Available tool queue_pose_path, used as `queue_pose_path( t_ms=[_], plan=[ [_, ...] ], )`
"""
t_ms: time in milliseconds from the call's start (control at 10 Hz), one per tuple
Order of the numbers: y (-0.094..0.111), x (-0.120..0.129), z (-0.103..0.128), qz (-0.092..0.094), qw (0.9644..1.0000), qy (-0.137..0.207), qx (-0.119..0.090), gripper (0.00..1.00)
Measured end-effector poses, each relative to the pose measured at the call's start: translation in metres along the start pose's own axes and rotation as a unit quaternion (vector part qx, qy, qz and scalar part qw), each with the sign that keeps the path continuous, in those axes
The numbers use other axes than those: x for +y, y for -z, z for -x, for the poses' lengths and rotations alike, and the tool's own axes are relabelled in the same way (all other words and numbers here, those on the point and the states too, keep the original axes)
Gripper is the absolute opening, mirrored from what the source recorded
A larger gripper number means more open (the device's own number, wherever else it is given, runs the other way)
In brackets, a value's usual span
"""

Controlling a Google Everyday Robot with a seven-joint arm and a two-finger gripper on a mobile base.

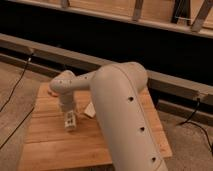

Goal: Stand the bottle upright

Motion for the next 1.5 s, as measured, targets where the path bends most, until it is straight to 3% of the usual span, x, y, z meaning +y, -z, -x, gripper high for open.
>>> queue_pose_path(
  t_ms=[400,600,700,900,1000,1200,1300,1500],
  plan=[
    [0.001,0.000,-0.004,-0.018,0.9993,0.034,0.002,0.05],
    [0.001,-0.002,-0.008,-0.037,0.9969,0.069,0.006,0.00],
    [0.002,-0.004,-0.010,-0.047,0.9949,0.089,0.008,0.00],
    [0.002,-0.007,-0.013,-0.074,0.9850,0.155,0.015,0.00],
    [0.003,-0.006,-0.013,-0.091,0.9729,0.211,0.020,0.00],
    [0.002,-0.007,-0.012,-0.109,0.9547,0.276,0.024,0.00],
    [0.002,-0.006,-0.010,-0.120,0.9401,0.318,0.026,0.00],
    [0.002,-0.003,-0.005,-0.132,0.9198,0.369,0.025,0.00]
  ],
)
